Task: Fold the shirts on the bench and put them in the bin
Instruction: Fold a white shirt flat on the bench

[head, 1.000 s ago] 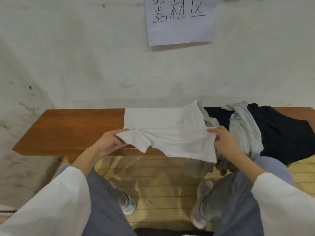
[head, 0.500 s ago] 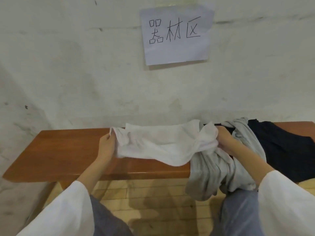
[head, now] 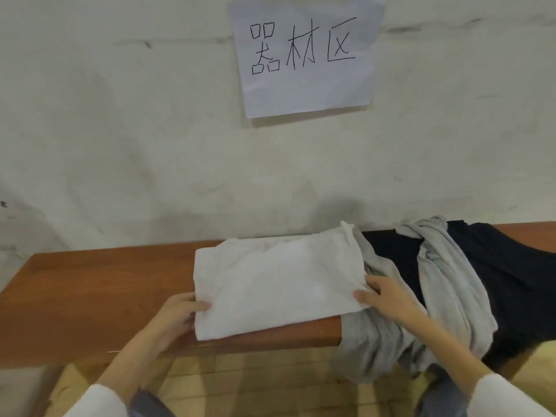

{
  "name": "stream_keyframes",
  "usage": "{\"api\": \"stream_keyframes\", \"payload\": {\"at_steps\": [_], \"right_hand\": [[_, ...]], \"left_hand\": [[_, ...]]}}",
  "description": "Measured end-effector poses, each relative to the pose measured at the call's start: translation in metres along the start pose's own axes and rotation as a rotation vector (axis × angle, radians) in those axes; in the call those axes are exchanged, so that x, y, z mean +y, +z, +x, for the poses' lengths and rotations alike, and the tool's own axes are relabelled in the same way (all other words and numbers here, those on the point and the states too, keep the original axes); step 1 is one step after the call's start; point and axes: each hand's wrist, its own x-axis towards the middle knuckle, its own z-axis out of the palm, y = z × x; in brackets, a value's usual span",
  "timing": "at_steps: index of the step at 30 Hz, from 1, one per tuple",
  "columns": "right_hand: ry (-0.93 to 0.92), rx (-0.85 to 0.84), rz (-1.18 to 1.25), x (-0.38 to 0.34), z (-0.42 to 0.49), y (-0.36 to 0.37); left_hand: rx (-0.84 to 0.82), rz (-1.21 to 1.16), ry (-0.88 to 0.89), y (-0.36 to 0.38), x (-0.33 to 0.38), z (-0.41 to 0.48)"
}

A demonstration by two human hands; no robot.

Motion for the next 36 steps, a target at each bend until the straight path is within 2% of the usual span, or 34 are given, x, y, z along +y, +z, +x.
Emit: {"api": "stream_keyframes", "payload": {"at_steps": [3,5,8,13,17,20,23,26,28,31,33,36], "right_hand": [[-0.087,0.184,0.174,-0.001,-0.006,0.01],[-0.044,0.283,0.234,-0.008,0.003,0.009],[0.016,0.381,0.174,-0.031,0.027,-0.007],[-0.02,0.464,0.019,-0.098,0.061,-0.061],[-0.146,0.56,0.097,-0.158,0.067,-0.101],[-0.178,0.616,0.122,-0.173,0.06,-0.113],[-0.075,0.523,0.114,-0.157,0.047,-0.108],[0.174,0.266,-0.104,-0.117,0.026,-0.087],[0.281,0.061,-0.266,-0.086,0.007,-0.07],[0.439,-0.172,-0.32,-0.034,-0.016,-0.05],[0.495,-0.254,-0.26,-0.01,-0.028,-0.044],[0.552,-0.247,0.032,-0.006,-0.046,-0.043]], "left_hand": [[0.102,-0.145,0.01,0.006,-0.016,-0.001],[0.223,-0.155,0.005,0.007,-0.021,0.008],[0.381,0.004,0.039,0.006,-0.007,0.027],[0.47,0.278,0.401,-0.004,0.088,0.043],[0.511,0.094,0.532,-0.014,0.178,0.026],[0.535,0.041,0.59,-0.019,0.207,0.015],[0.541,0.085,0.581,-0.016,0.192,0.008],[0.428,0.223,0.428,-0.008,0.139,0.012],[0.285,0.463,0.253,-0.004,0.095,0.016],[0.134,0.857,0.053,0.002,0.027,0.018],[0.11,0.81,0.0,0.004,-0.008,0.012],[0.163,0.659,0.074,0.0,-0.033,0.003]]}}
